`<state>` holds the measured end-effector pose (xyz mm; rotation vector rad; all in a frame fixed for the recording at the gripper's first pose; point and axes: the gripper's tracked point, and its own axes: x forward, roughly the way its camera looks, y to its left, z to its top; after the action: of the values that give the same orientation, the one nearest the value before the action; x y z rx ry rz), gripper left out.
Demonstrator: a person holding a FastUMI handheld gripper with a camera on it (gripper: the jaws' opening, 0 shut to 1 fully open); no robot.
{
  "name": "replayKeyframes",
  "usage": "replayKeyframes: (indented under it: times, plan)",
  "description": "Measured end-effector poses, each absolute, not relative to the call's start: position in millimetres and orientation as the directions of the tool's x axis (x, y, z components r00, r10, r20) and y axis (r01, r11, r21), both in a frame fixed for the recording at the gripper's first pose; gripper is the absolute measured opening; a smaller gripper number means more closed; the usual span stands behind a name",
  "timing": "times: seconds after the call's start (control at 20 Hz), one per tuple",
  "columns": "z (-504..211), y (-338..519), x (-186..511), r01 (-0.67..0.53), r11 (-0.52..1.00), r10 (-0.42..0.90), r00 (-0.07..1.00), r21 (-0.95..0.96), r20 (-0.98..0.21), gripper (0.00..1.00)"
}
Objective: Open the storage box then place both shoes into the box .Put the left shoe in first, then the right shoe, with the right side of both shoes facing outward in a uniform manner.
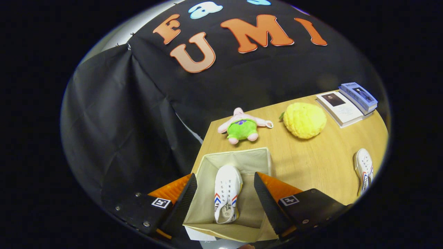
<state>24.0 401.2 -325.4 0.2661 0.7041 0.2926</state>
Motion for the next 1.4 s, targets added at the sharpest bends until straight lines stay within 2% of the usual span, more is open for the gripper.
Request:
replayKeyframes:
  times: [0.2, 0.5, 0.8, 1.0, 1.4]
  plan:
    - [-319.2, 334.1, 31.0, -0.083, 0.935, 0.286, 0.754, 0.346, -0.591, 0.98]
    - [-334.1, 201.7, 35.2, 0.032, 0.971, 0.122, 0.789, 0.238, -0.602, 0.98]
    - [-384.1, 65.1, 19.5, 0.178, 0.980, -0.072, 0.742, 0.092, -0.667, 0.99]
    - [-408.3, 17.2, 5.8, 0.233, 0.968, -0.108, 0.710, 0.088, -0.696, 0.99]
    - [-453.4, -46.7, -31.8, 0.225, 0.974, -0.132, 0.620, 0.013, -0.773, 0.96]
